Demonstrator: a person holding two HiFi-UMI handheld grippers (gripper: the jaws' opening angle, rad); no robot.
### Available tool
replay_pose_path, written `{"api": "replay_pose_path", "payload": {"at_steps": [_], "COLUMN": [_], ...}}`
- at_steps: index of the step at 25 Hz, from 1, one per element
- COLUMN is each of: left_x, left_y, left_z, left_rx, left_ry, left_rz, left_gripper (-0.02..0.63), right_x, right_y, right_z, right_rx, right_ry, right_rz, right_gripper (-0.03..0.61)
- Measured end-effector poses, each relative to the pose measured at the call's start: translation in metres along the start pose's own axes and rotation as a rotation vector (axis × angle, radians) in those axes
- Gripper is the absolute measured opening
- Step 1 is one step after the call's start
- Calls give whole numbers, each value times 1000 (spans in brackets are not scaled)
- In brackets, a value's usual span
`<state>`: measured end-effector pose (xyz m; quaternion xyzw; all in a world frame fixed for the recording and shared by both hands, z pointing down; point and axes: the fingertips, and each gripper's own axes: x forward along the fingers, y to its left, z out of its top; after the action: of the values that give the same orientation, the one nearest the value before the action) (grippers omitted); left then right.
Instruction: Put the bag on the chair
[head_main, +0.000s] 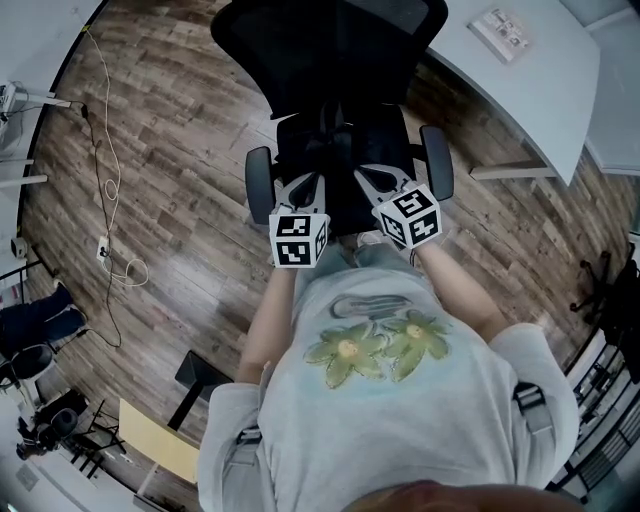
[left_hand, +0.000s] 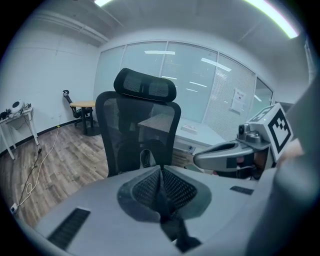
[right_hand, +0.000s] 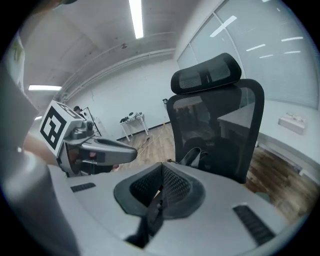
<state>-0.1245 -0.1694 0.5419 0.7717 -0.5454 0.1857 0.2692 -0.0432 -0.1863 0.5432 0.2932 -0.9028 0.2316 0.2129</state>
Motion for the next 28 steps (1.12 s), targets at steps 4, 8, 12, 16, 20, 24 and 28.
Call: {"api": "replay_pose_path", "payload": {"at_steps": [4,8,12,16,20,24,28], "left_x": [-9,-19,-27,-34,-37,-39,-39], "left_y": [-10,-22,-33,-46,-53,-57,-58], "left_z": [-1,3,13,21,23,24,24], "left_rx": [3,-13,-48,-77,-54,-45,-52], "left_ry": [6,-8,-41,-55,-36,-37,-34], "left_rz": [-18,-44,-62,-95,-86,-91,-101], "left_gripper": [26,20,18,17,17,17,17], "right_x": [-13,-25,-35,-42,-46,-49,-49], "right_y": [7,13,22,29,33,33,32], "right_z": [0,8,19,27,30,29,27], "right_rx": [-55,-11,41,23,11,16,16], "right_ry": [10,-32,-76,-95,-97,-89,-87], "right_rz": [9,38,78,100,105,99,91], "right_gripper": [9,9,9,8,8,8,8]}}
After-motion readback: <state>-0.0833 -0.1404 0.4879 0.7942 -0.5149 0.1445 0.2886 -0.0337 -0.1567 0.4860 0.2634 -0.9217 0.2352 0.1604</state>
